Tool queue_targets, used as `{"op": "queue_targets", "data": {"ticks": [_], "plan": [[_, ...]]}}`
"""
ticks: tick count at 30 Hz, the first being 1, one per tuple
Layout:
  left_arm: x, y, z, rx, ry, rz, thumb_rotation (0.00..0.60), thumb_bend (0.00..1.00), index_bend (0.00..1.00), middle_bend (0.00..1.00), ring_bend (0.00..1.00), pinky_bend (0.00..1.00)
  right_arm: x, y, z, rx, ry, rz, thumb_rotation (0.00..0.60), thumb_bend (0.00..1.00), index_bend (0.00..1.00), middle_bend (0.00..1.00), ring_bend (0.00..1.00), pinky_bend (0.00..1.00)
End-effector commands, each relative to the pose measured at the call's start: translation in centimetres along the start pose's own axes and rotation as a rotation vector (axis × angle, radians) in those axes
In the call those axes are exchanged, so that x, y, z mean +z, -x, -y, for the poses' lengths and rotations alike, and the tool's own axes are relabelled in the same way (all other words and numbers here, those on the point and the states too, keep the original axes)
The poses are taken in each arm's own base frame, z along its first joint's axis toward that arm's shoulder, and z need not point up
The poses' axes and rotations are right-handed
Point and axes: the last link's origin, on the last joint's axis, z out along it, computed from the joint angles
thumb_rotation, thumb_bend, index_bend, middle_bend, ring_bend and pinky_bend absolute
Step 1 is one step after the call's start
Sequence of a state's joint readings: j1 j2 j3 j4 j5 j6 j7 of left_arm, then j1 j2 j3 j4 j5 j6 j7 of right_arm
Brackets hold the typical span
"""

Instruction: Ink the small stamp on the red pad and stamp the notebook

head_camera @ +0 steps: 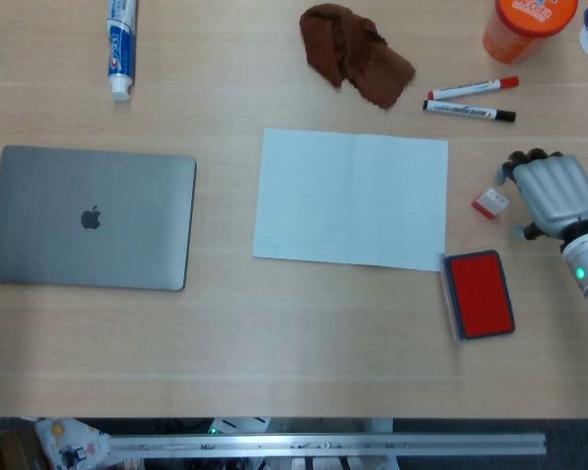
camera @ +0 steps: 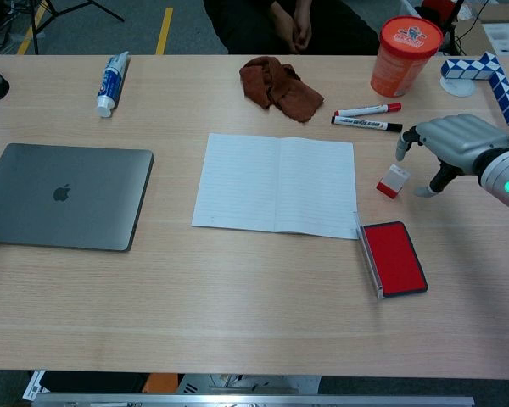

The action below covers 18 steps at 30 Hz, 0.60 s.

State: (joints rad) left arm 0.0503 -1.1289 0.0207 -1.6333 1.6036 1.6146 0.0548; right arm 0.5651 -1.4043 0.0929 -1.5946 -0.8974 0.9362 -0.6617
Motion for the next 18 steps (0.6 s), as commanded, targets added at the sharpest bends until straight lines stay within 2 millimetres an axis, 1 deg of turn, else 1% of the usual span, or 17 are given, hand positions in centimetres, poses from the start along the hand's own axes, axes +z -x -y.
{"op": "queue_targets", "data": {"ticks": [1,8,18], "plan": [[-0.03,0.01,0.07,0.0,-0.003,0.001,0.6,0.29,0.02,0.0,0.0,0.02,0.47,0.39,0.43,-0.016,-0.002,0.014,0.6,0.13,0.38,0.3,0.25,0.37],[-0.15,0.07,0.34,-0.002,-0.01,0.001,0.6,0.29,0.02,0.0,0.0,0.02,0.94,0.7,0.53,-0.018,0.019,0.019,0.6,0.13,0.38,0.3,0.25,0.37],[-0.17,0.2,0.65,-0.002,-0.017,0.004,0.6,0.29,0.02,0.0,0.0,0.02,0.47,1.19,1.42,-0.026,-0.007,0.039,0.6,0.13,0.38,0.3,0.25,0.37]]}}
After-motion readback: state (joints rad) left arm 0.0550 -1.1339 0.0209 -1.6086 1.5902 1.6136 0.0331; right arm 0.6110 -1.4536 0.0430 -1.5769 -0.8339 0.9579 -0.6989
